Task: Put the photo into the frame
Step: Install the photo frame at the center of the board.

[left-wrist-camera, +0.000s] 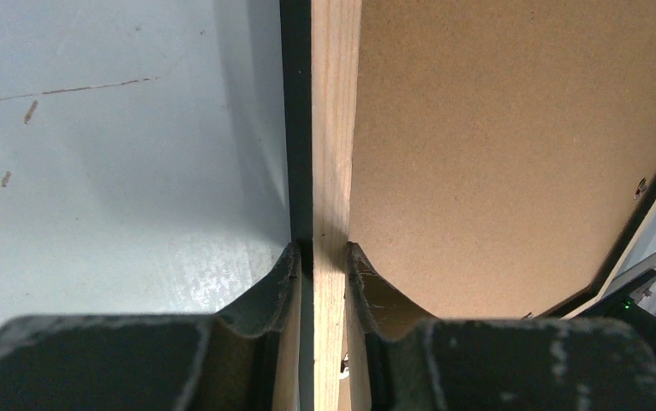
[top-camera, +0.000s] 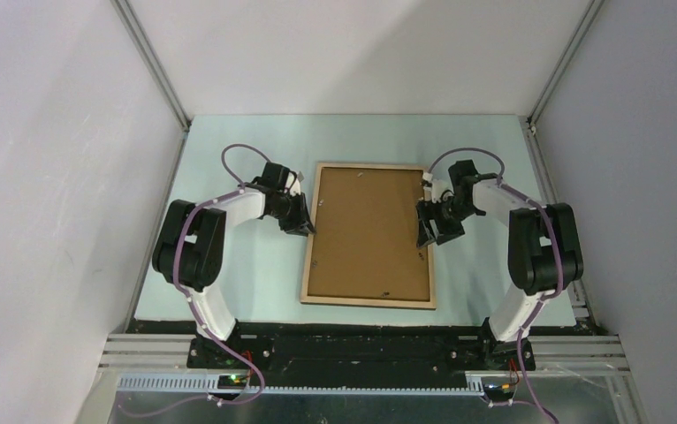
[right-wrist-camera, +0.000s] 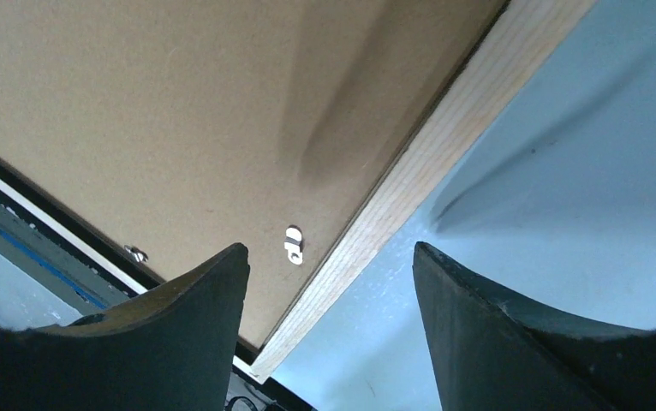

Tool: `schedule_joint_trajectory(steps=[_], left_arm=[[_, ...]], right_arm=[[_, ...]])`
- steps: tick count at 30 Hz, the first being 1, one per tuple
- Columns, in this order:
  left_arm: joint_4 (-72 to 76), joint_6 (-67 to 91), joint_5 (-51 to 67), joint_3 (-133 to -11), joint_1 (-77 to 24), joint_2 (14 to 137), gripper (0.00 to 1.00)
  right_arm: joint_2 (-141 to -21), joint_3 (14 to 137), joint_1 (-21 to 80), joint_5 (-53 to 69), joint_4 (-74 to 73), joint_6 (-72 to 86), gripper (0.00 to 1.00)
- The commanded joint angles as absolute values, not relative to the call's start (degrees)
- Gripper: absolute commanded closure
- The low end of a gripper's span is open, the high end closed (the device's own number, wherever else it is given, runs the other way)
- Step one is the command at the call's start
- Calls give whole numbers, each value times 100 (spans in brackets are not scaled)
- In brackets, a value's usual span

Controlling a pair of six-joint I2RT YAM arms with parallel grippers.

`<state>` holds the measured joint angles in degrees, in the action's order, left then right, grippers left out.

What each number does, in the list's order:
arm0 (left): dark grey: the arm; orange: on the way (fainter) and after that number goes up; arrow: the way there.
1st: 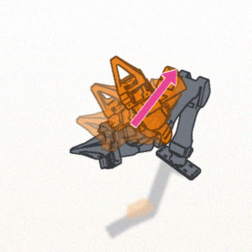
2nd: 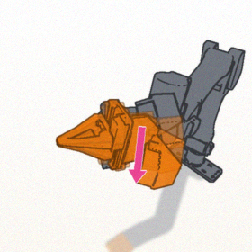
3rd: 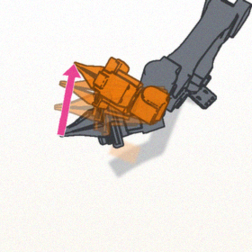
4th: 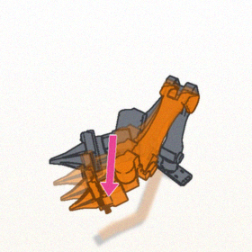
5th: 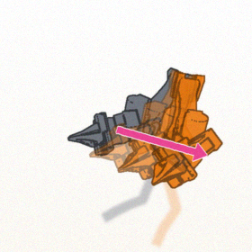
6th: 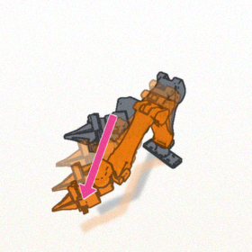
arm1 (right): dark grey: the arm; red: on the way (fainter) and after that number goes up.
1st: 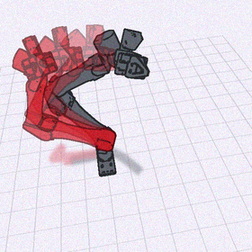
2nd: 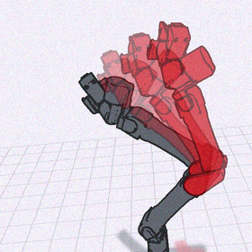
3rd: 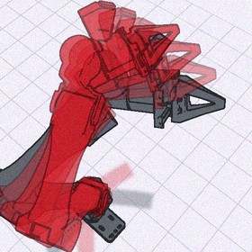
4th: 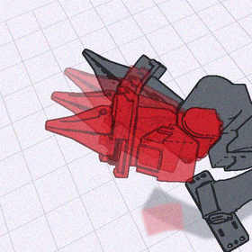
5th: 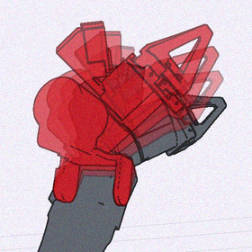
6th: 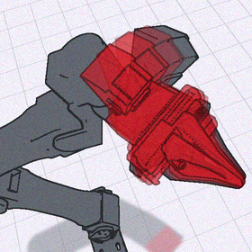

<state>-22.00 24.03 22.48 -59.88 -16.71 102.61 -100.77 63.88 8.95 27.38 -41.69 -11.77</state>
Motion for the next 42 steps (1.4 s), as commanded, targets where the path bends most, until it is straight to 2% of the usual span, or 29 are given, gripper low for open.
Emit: schedule_joint_trajectory(steps=[1, 18, 27, 42], left_arm=[[-1915, 2501, 2479, -5994, -1664, 9936, 100], [-1915, 2389, 2386, -6038, -1662, 9943, 100], [-1919, 2371, 2364, -6048, -1634, 9940, 100], [-1920, 2371, 2440, -6056, -1561, 9963, 100]], right_arm=[[-9743, 6191, 1059, 2617, -4058, -1266, 26], [-9479, 5765, 1773, 1449, -3491, -1097, 35], [-9438, 5693, 1887, 1315, -3448, -1130, 38], [-9432, 5701, 1693, 1526, -3485, -1169, 58]])
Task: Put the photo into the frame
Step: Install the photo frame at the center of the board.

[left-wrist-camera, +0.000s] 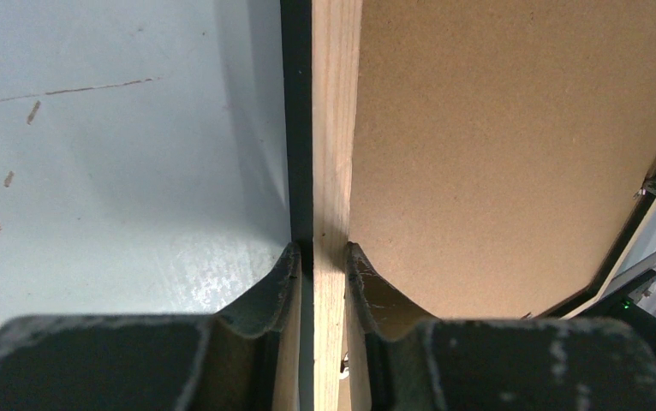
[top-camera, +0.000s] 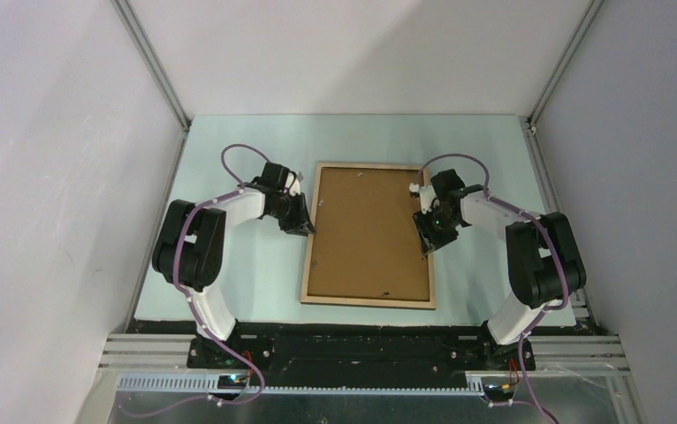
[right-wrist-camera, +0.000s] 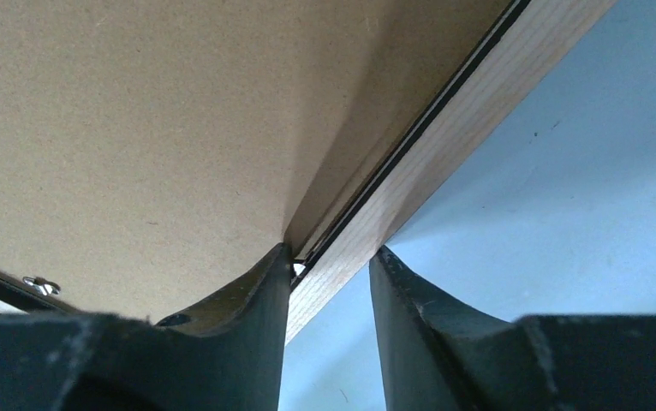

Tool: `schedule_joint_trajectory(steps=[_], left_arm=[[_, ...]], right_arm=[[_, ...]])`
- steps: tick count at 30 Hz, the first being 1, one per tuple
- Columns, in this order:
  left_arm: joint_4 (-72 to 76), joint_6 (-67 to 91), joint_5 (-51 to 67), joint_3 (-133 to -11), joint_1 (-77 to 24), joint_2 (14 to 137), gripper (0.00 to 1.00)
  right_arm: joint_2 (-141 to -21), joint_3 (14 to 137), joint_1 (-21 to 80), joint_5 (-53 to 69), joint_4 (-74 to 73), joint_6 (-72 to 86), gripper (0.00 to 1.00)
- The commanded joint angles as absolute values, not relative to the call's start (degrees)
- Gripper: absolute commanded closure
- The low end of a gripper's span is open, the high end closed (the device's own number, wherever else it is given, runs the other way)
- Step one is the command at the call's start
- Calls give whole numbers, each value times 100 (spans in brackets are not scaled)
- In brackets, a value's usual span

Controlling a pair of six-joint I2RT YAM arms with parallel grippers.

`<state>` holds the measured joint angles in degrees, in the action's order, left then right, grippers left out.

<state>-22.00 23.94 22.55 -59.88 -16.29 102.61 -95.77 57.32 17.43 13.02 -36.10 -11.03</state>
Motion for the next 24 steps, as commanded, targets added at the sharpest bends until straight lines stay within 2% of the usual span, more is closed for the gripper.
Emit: schedule_joint_trajectory(steps=[1, 24], left_arm=[[-1915, 2368, 2442, -6051, -1562, 9960, 100], [-1918, 2380, 2525, -6070, -1486, 10008, 100]], right_arm=[[-9431, 5698, 1673, 1581, -3506, -1178, 59], [-9518, 5703, 1625, 1716, -3701, -1556, 53]])
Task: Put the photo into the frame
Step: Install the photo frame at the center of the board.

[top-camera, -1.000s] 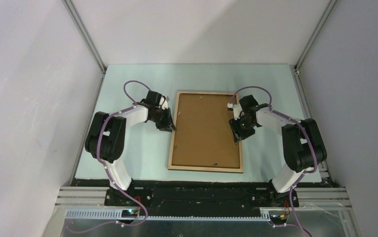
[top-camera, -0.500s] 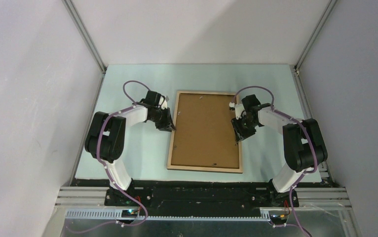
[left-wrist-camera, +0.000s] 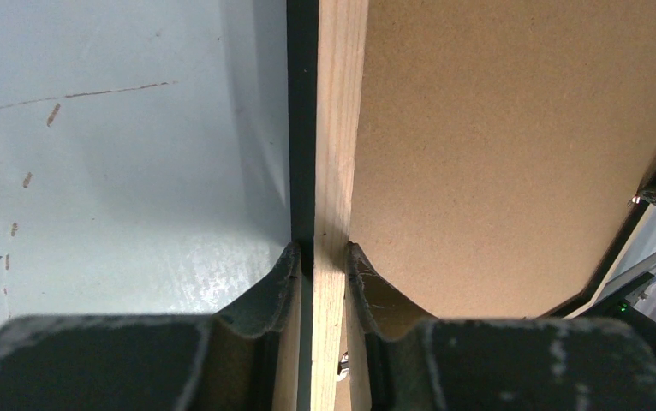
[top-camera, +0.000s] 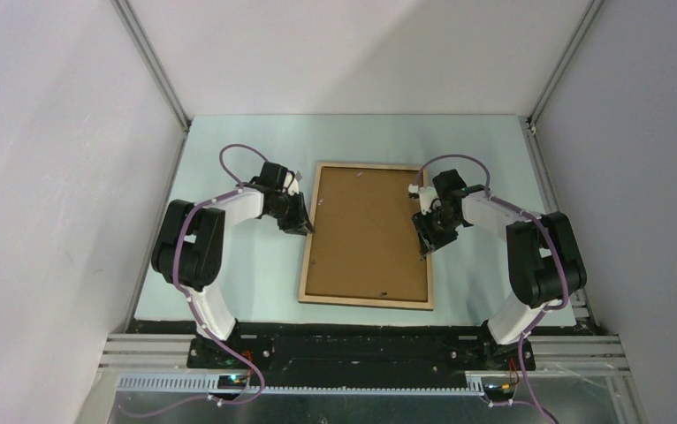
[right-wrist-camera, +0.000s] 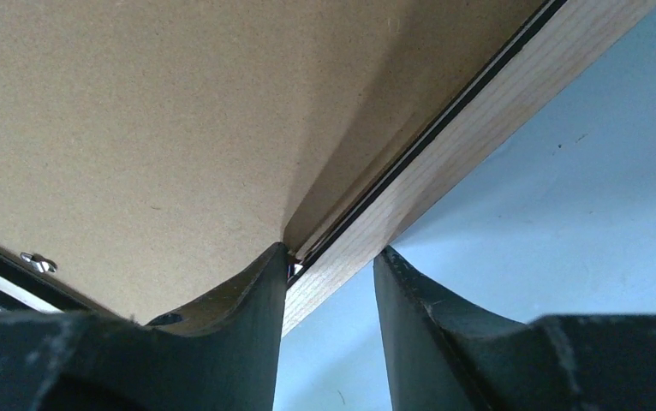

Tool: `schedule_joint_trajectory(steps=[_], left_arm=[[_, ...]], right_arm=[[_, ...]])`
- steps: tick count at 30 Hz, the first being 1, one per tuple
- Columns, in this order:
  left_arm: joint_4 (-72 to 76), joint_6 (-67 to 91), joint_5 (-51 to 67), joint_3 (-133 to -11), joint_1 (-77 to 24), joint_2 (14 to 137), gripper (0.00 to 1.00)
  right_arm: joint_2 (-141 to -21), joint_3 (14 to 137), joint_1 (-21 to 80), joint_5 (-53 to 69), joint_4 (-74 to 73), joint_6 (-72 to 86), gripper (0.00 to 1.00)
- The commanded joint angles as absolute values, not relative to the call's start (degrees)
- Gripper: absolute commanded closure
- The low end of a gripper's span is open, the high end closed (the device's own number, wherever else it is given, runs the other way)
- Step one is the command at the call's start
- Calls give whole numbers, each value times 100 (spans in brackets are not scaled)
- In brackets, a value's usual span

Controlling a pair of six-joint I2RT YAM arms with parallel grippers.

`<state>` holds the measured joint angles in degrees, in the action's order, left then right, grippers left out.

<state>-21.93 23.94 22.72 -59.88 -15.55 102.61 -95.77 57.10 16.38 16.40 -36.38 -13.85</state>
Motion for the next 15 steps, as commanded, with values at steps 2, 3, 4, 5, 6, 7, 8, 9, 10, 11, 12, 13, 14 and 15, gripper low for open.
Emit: schedule_joint_trajectory(steps=[2, 3, 4, 5, 6, 7, 8, 9, 10, 11, 12, 13, 14, 15], left_arm=[[-1917, 2376, 2539, -6073, -1485, 10035, 100], [-1921, 2379, 2544, -6080, -1485, 10045, 100], [-1919, 2381, 2554, -6077, -1485, 10065, 100], [-1922, 2381, 2556, -6080, -1485, 10064, 100], [-1916, 2375, 2564, -6086, -1485, 10070, 100], [-1916, 2378, 2565, -6088, -1485, 10067, 100], [-1916, 2381, 2562, -6090, -1485, 10062, 100], [-1914, 2377, 2565, -6091, -1485, 10058, 100], [-1911, 2374, 2570, -6095, -1485, 10049, 100], [-1917, 2369, 2578, -6097, -1485, 10043, 100], [-1916, 2370, 2581, -6099, -1485, 10032, 100], [-1916, 2370, 2585, -6104, -1485, 10020, 100], [-1920, 2372, 2594, -6101, -1485, 10016, 100], [-1913, 2370, 2597, -6105, -1485, 10005, 100]], right_arm=[[-9522, 5704, 1620, 1706, -3712, -1612, 53], [-9525, 5704, 1623, 1701, -3719, -1628, 53], [-9520, 5697, 1621, 1694, -3723, -1668, 53], [-9524, 5701, 1610, 1700, -3726, -1687, 53], [-9522, 5701, 1609, 1711, -3730, -1711, 53], [-9525, 5703, 1600, 1724, -3734, -1721, 53], [-9527, 5702, 1600, 1732, -3730, -1738, 53], [-9531, 5698, 1595, 1738, -3721, -1743, 53], [-9539, 5705, 1590, 1740, -3715, -1745, 53], [-9542, 5713, 1586, 1744, -3726, -1752, 53], [-9557, 5731, 1583, 1759, -3735, -1767, 53], [-9564, 5739, 1582, 1763, -3746, -1771, 53], [-9570, 5748, 1582, 1777, -3745, -1792, 53], [-9570, 5748, 1580, 1785, -3751, -1815, 53]])
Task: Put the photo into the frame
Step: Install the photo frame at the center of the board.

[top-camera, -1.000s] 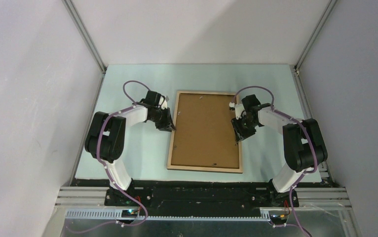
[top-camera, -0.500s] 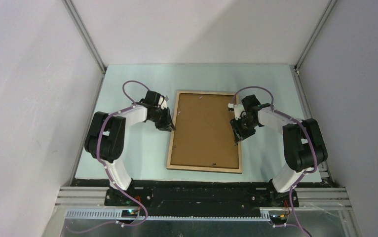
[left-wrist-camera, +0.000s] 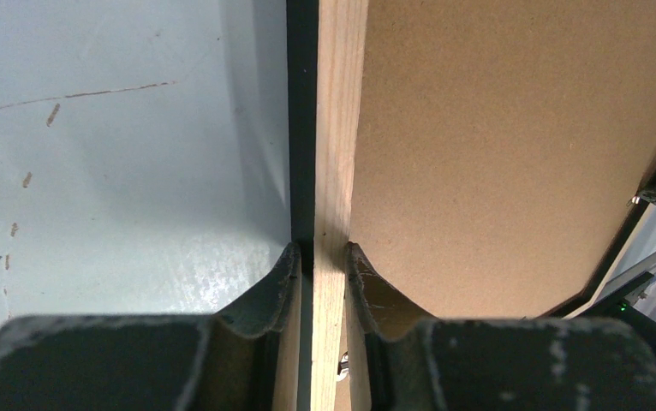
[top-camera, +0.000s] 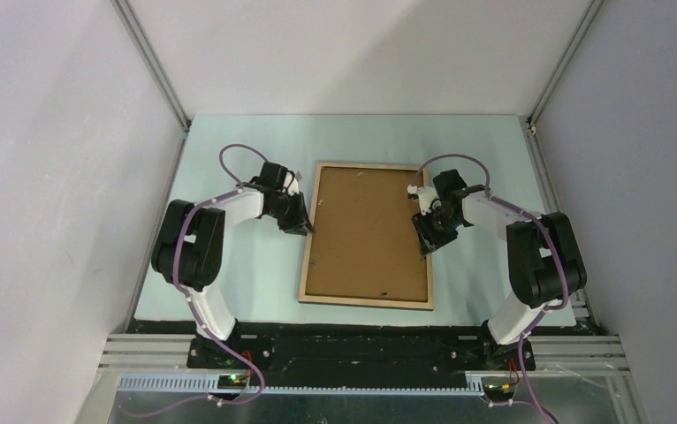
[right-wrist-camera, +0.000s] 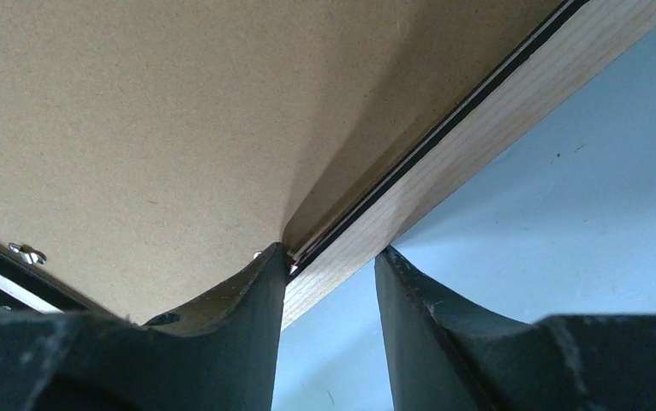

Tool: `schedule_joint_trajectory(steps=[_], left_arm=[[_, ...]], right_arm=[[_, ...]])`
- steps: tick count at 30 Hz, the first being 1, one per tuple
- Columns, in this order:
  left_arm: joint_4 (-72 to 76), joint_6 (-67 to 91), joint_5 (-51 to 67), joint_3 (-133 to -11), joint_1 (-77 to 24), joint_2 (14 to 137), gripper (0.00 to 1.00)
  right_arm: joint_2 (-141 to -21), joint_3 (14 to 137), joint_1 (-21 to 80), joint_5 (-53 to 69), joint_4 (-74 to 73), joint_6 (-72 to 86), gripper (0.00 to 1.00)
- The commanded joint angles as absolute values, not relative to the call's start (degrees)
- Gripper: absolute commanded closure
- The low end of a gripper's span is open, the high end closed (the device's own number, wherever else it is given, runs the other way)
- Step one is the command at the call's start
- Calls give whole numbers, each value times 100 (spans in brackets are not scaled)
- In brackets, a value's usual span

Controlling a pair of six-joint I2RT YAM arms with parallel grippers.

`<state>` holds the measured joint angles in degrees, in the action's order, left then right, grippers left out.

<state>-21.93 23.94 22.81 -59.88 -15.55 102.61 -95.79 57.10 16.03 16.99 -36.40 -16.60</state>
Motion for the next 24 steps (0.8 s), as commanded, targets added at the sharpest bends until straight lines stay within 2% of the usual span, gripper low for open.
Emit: schedule_joint_trajectory(steps=[1, 18, 24], left_arm=[[-1914, 2372, 2595, -6105, -1485, 10008, 100], [-1918, 2364, 2654, -6132, -1488, 10050, 100], [-1920, 2348, 2635, -6127, -1490, 10026, 100]], right_arm=[[-9571, 5748, 1577, 1791, -3752, -1826, 53], [-9558, 5760, 1520, 1847, -3866, -2084, 50], [-9588, 6036, 1168, 2241, -3891, -1741, 48]])
